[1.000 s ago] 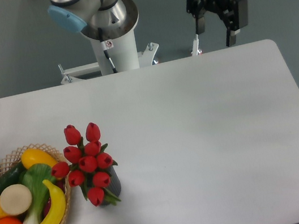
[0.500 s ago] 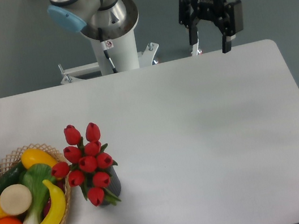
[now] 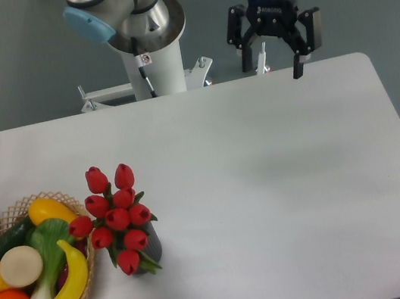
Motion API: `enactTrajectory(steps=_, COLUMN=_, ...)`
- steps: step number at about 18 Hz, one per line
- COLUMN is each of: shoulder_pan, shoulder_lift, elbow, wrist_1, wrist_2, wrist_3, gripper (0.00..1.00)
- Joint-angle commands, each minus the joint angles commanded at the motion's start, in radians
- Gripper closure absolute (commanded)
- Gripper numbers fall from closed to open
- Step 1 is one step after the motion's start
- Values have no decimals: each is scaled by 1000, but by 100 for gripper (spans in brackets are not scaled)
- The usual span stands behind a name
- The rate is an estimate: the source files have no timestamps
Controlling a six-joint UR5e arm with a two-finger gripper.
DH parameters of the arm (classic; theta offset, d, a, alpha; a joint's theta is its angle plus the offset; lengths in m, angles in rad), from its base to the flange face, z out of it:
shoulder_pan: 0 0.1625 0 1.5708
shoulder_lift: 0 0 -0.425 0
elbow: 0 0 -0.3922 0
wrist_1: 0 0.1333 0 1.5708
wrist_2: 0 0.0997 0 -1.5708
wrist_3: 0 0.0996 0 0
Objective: Pick up the flowers from the vase
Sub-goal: 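Move the open gripper down toward the red tulip bouquet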
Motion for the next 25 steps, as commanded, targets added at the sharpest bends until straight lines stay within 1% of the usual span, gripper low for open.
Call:
enactTrajectory(steps=2, shoulder_pan=-20, shoulder_lift=-8, elbow=-21, wrist_1=55, wrist_2=-8, wrist_3=-29, gripper=0)
enactTrajectory(steps=5, shoulder_pan=-83, shoulder_lift=-29, elbow=-51, wrist_1=143, wrist_2=-6, wrist_3=-25, gripper=0)
enactTrajectory(steps=6, shoulder_pan=-95, shoulder_lift=-32, elbow=-60, wrist_1=152, wrist_2=-2, wrist_3=-29, gripper=0)
enactTrajectory(steps=8, shoulder_pan=-106, shoulder_lift=-44, elbow=-68, wrist_1=155, wrist_2=-9, wrist_3=-32, gripper=0)
enactTrajectory(steps=12, shoulder_pan=-196, shoulder_lift=-107, elbow=-46, wrist_1=152, wrist_2=-20, wrist_3=-32, gripper=0)
enactTrajectory(steps=14, shoulder_pan=-210, shoulder_lift=-129, elbow=-48, wrist_1=152, wrist_2=-34, wrist_3=-43, gripper=0)
enactTrajectory(steps=15, shoulder_pan=-222, shoulder_lift=-138, elbow=-48, wrist_1=151, wrist_2=-51, wrist_3=-71, gripper=0)
enactTrajectory(steps=17, shoulder_pan=-241, shoulder_lift=-156, elbow=-46, wrist_1=152, wrist_2=-110, wrist_3=-156, gripper=0)
enactTrajectory(steps=19, shoulder_pan=-241, shoulder_lift=-166, elbow=-46, wrist_1=152, wrist_2=-193, wrist_3=-187, gripper=0)
enactTrajectory(steps=20, shoulder_pan=-238, shoulder_lift=-178, elbow=-46, wrist_1=151, wrist_2=-239, wrist_3=-207, gripper=0)
enactTrajectory(steps=22, shoulder_pan=-232, shoulder_lift=-199, elbow=-46, wrist_1=152, wrist_2=-372, wrist_3=-279, gripper=0)
enactTrajectory(steps=23, shoulder_pan=-221, shoulder_lift=-215, elbow=-45, wrist_1=152, wrist_2=-411, wrist_3=-299, gripper=0)
enactTrajectory(steps=25, shoulder_pan=-210, shoulder_lift=-225, elbow=-43, wrist_1=152, wrist_2=-434, wrist_3=-296, gripper=0)
